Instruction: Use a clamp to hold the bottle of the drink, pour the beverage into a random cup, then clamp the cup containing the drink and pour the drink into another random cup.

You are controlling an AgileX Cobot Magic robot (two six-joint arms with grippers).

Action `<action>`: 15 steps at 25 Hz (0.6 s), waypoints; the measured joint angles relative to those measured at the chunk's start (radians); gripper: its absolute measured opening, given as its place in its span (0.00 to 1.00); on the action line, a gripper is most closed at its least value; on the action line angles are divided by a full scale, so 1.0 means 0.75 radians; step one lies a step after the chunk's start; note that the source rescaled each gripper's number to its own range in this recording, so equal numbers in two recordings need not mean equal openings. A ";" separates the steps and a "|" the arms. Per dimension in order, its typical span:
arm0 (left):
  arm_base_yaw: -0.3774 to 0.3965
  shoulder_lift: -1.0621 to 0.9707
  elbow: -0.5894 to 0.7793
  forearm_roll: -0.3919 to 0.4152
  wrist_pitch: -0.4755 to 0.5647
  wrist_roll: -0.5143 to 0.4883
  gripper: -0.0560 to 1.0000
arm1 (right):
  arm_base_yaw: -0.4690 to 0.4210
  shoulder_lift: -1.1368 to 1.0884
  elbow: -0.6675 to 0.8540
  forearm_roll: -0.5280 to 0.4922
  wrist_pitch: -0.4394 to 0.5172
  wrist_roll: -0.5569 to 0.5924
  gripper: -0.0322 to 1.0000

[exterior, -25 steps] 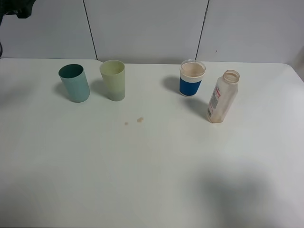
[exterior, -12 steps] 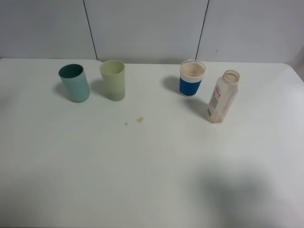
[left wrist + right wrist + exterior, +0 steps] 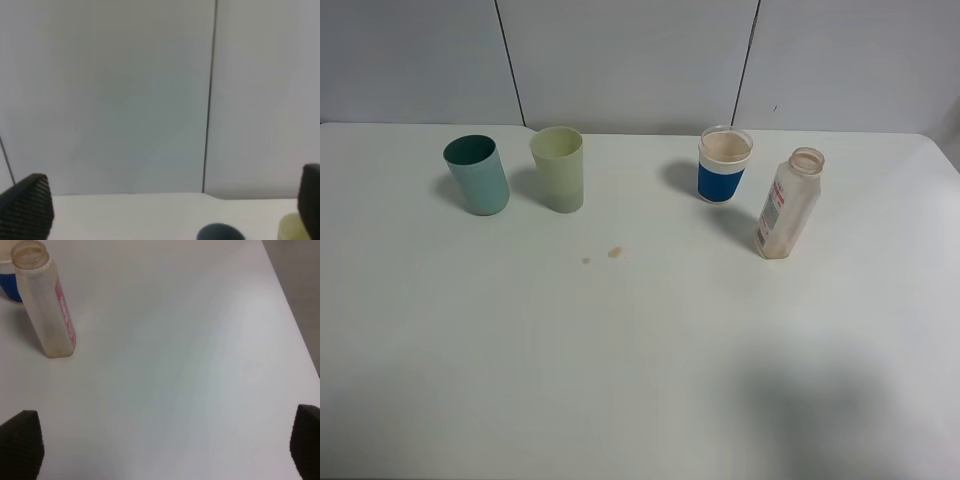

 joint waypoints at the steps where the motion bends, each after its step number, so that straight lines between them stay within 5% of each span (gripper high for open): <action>1: 0.000 -0.029 0.000 -0.011 0.027 0.002 1.00 | 0.000 0.000 0.000 0.000 0.000 0.000 1.00; 15: 0.000 -0.359 0.002 -0.232 0.396 0.231 1.00 | 0.000 0.000 0.000 0.000 0.000 0.000 1.00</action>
